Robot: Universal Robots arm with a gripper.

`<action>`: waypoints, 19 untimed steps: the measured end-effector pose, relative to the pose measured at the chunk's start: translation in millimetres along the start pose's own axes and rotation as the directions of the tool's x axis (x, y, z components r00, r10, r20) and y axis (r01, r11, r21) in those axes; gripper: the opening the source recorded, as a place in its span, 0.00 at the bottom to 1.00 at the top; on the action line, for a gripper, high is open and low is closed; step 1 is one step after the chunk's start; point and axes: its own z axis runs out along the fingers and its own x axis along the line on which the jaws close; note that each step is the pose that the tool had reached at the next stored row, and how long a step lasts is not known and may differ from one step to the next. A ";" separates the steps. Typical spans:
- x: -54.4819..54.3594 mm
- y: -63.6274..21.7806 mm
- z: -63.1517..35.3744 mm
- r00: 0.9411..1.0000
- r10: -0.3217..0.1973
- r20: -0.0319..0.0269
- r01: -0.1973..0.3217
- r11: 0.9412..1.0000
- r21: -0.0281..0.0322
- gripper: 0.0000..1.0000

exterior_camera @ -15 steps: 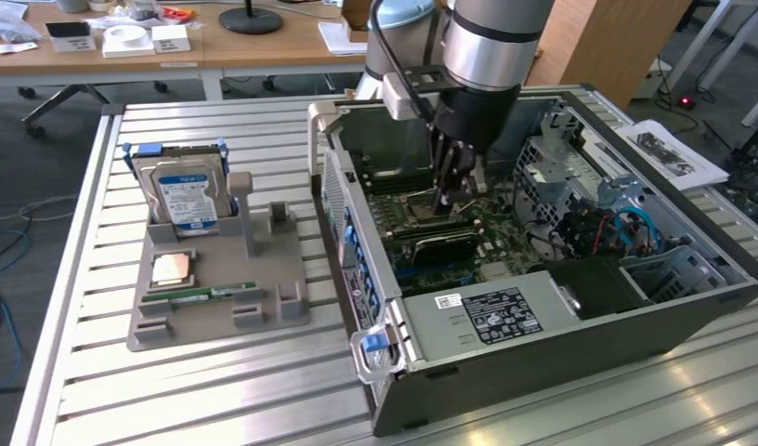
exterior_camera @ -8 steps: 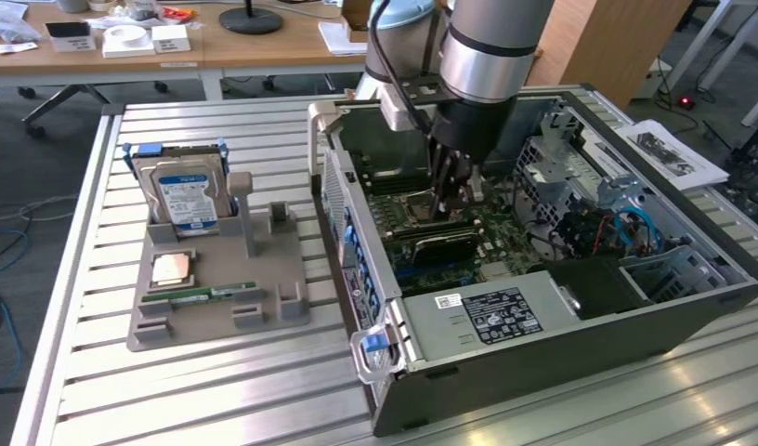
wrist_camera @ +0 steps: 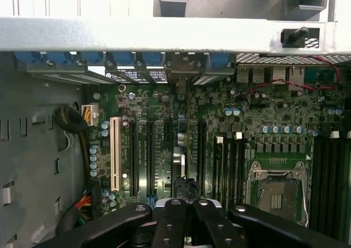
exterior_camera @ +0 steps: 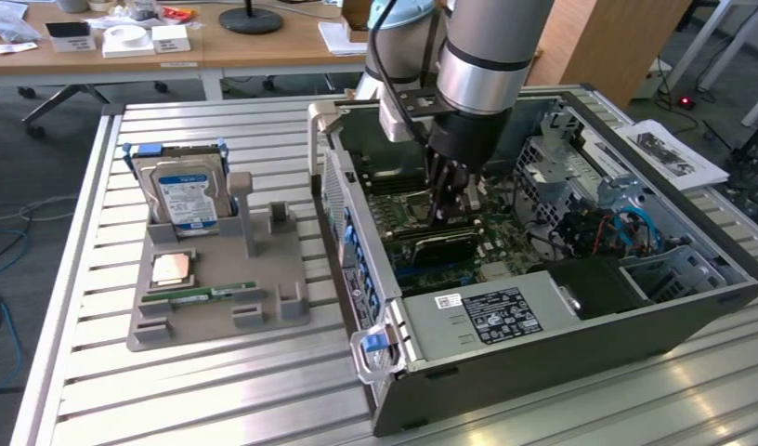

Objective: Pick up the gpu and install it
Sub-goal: 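Press down on the gpu until it lock into place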

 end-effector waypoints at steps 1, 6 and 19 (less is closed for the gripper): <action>0.0 0.0 0.0 1.000 0.000 0.000 0.000 1.000 0.000 0.11; -0.5 0.1 0.9 1.000 0.000 0.000 0.000 1.000 0.000 0.11; -5.7 0.1 11.1 1.000 0.000 0.000 0.000 1.000 0.000 0.11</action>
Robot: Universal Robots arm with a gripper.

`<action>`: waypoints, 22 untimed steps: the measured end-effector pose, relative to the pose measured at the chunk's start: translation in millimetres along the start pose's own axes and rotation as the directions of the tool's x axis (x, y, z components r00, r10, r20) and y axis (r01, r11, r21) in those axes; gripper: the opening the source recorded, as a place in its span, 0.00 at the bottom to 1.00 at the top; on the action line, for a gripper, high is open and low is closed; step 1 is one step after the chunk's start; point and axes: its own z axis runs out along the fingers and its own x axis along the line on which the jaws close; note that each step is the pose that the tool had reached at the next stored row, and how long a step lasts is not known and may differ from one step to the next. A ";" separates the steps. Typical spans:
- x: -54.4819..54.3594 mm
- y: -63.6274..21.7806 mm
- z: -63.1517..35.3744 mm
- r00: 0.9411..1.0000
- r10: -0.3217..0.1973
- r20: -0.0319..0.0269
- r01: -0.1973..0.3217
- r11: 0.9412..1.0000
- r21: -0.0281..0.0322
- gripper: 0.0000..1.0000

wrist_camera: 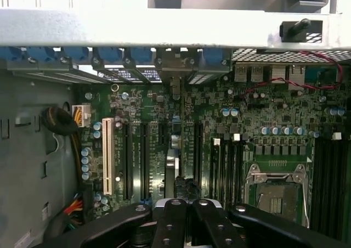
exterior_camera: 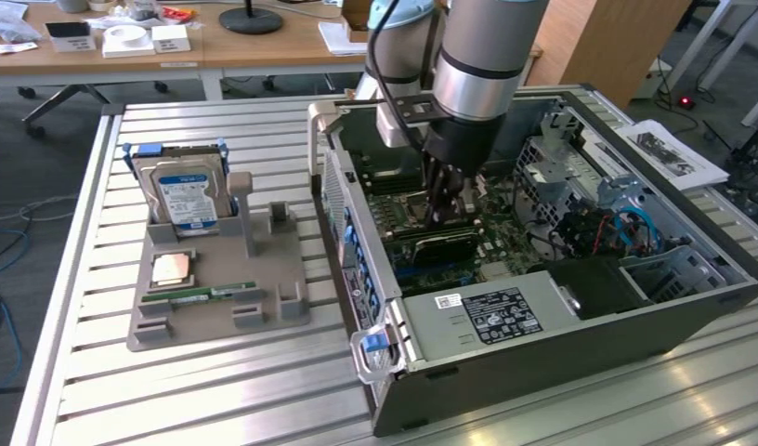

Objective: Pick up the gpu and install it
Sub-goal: 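Press down on the gpu until it lock into place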

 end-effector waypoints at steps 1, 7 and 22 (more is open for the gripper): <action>-0.1 0.0 1.4 1.000 0.000 0.000 0.000 1.000 0.000 0.11; -0.1 0.1 7.1 1.000 0.000 0.000 0.000 1.000 0.000 0.11; -0.5 0.4 14.7 1.000 0.000 0.000 0.000 1.000 0.000 0.11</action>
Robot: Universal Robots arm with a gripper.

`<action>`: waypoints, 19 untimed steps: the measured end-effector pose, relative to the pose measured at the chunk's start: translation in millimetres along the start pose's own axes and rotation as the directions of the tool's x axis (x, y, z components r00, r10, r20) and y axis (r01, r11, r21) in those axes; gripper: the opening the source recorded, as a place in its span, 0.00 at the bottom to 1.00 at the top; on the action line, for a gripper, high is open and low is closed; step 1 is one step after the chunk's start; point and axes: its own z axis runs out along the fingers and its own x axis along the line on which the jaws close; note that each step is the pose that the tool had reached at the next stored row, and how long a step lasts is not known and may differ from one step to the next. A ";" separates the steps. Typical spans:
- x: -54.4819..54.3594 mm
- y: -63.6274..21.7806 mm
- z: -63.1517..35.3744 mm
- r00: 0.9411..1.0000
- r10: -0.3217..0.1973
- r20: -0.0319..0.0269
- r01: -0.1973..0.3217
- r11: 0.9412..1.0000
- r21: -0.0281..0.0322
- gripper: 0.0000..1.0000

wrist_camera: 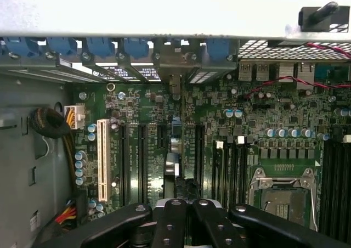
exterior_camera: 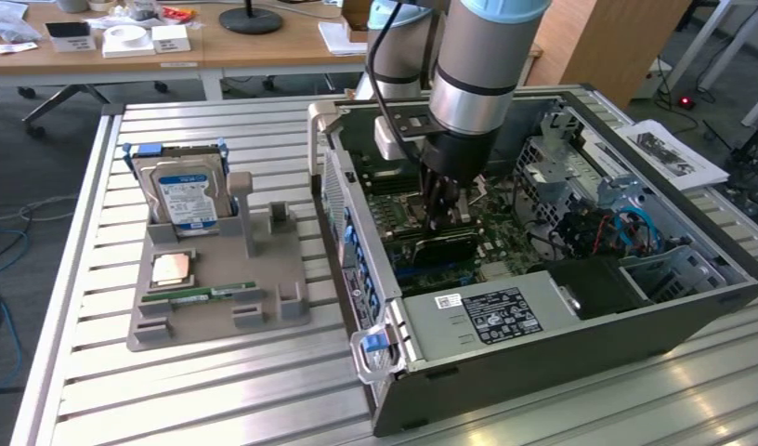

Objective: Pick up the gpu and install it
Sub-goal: 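Press down on the gpu until it lock into place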

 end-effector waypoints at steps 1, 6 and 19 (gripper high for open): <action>-0.3 0.0 0.0 1.000 0.000 0.000 0.000 1.000 0.000 0.11; -0.5 -0.1 1.3 1.000 0.000 0.000 0.000 1.000 0.000 0.11; -0.4 0.0 3.2 1.000 0.000 0.000 0.000 1.000 0.000 0.11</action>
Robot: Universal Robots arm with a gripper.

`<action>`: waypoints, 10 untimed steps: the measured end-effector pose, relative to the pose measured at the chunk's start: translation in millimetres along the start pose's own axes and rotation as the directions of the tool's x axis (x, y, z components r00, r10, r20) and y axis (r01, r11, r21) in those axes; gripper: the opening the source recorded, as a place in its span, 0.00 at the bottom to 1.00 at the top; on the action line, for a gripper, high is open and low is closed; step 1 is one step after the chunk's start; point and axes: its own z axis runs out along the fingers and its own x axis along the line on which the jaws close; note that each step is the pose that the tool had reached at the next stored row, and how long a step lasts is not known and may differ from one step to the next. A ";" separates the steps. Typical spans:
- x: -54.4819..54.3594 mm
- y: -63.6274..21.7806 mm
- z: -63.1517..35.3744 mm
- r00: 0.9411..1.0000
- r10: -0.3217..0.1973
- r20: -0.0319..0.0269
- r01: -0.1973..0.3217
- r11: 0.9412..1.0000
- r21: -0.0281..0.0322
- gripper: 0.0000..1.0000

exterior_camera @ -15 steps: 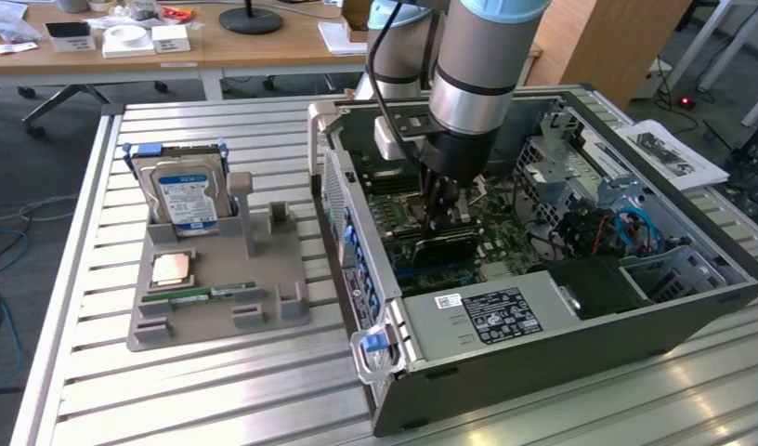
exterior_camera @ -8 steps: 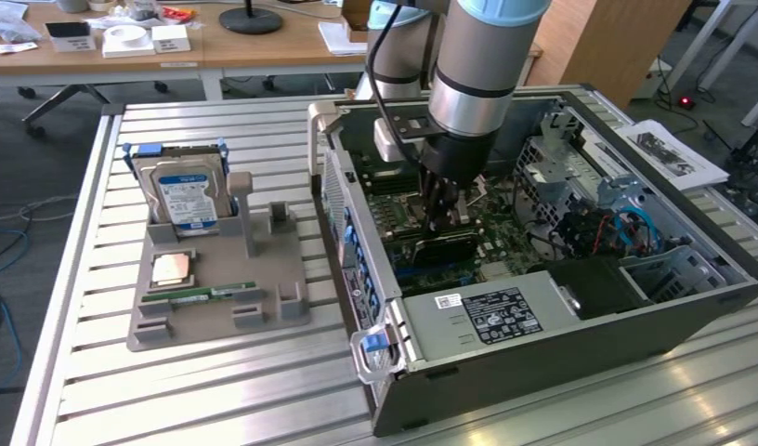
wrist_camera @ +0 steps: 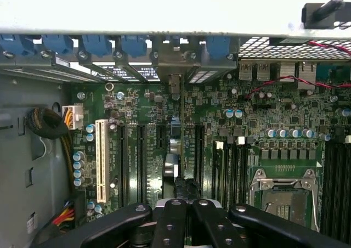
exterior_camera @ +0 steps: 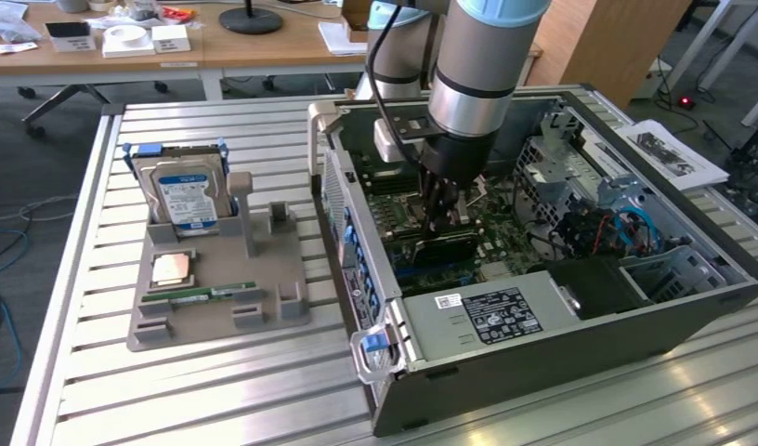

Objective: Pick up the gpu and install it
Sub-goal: 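Press down on the gpu until it lock into place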

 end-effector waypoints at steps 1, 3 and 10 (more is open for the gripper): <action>0.0 0.0 0.1 1.000 0.000 0.000 0.000 1.000 0.000 0.11; 0.0 0.5 0.3 1.000 0.000 0.000 0.000 1.000 0.000 0.11; 0.0 1.4 1.2 1.000 0.000 0.000 0.000 1.000 0.000 0.11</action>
